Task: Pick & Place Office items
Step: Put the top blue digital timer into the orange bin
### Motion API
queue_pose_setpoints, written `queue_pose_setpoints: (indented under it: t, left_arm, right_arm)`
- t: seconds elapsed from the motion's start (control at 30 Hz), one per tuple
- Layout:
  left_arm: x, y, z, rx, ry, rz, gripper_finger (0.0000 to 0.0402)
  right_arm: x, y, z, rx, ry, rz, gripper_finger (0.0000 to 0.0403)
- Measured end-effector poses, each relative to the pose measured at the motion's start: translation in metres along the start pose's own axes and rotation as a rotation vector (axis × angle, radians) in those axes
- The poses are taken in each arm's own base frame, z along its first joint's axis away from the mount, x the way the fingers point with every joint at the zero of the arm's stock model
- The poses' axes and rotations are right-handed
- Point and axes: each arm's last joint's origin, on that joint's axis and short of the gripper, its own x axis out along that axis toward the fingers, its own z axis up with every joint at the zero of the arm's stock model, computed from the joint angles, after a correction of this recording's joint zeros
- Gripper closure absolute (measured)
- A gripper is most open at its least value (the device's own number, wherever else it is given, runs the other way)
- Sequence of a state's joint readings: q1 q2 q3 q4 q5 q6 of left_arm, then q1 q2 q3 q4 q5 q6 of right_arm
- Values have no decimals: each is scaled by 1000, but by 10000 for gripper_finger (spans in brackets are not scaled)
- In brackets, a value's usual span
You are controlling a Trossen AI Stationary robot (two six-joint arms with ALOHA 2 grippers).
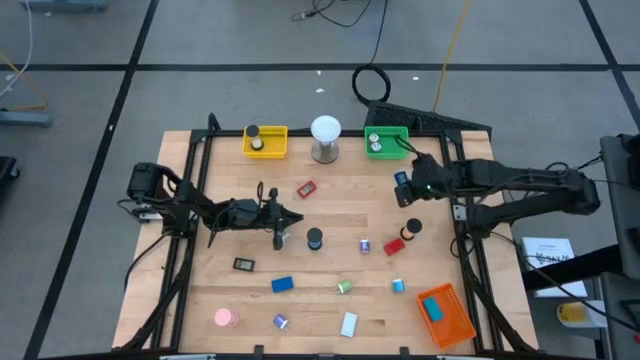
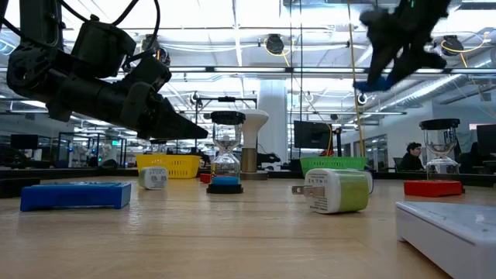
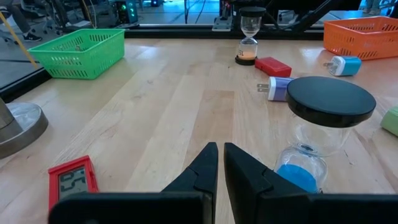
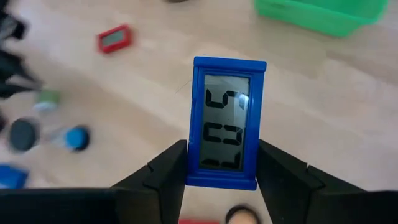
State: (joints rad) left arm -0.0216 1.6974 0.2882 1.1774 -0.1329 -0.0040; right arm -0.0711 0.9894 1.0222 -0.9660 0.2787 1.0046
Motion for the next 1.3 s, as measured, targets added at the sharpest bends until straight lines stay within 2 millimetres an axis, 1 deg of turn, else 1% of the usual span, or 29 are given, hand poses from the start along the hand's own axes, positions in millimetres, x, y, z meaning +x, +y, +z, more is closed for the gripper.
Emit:
queue_pose_setpoints:
  t: [0.1,0.27,0.43,0.53,0.73,0.9,1.0,1.13,1.3]
  left_arm:
    - [0,0,0,0,0,0,371]
    - [0,0,0,0,0,0,371]
    - [0,0,0,0,0,0,371]
    - [0,0,0,0,0,0,371]
    - [0,0,0,0,0,0,371]
    - [0,0,0,0,0,0,371]
    - [0,0,0,0,0,0,371]
    - [0,0,0,0,0,0,371]
    - [0,0,0,0,0,0,371]
  right_arm:
    - [-13,18,-8,-38,41,10,235]
    - [-19,43,-33,-76,141,2,235]
    - [-20,62,-72,-82,285,11,235]
    - [-23,68,-99,-72,351,-3,235]
    - [-37,70,-150,-19,452,-56,235]
    - [-47,61,-185,31,504,-163,235]
    - [-50,57,-203,51,520,-230,235]
    - [-49,53,-224,65,570,-333,235]
    - [-44,52,-243,65,642,-451,235]
